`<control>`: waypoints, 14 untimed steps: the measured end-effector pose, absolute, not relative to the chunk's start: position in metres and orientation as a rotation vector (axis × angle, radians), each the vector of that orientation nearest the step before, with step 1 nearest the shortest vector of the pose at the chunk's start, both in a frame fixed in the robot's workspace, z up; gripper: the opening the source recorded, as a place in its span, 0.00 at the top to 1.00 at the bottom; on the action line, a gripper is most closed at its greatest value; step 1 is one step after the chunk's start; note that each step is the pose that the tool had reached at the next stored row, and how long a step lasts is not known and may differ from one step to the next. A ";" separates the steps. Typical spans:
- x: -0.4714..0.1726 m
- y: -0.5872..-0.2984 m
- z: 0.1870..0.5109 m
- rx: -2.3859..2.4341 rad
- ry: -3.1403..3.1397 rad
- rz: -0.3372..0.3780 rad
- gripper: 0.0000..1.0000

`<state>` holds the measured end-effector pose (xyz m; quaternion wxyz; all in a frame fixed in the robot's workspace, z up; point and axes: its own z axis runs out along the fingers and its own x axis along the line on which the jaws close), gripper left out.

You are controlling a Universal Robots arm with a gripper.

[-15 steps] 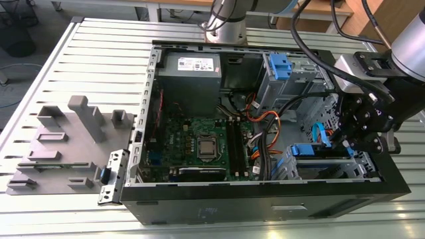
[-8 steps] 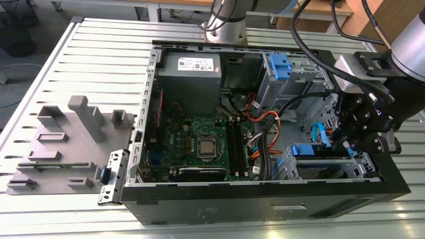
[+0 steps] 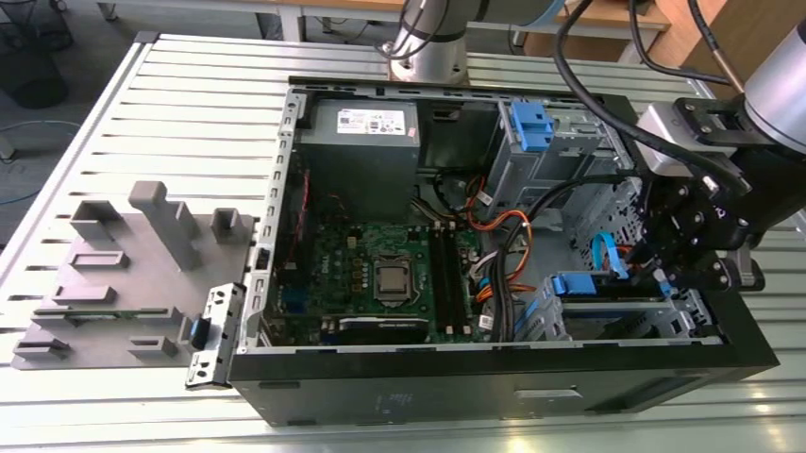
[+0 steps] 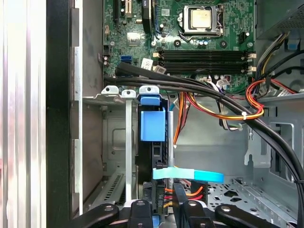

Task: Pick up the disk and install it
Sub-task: 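Insert the second disk wire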

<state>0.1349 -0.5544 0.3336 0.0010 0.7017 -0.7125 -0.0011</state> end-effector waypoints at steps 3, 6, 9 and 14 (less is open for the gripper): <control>0.135 -0.553 0.333 2.203 -2.237 -0.003 0.69; 0.135 -0.553 0.331 2.203 -2.236 -0.003 0.69; 0.135 -0.553 0.331 2.203 -2.236 -0.003 0.69; 0.135 -0.553 0.331 2.203 -2.236 -0.003 0.77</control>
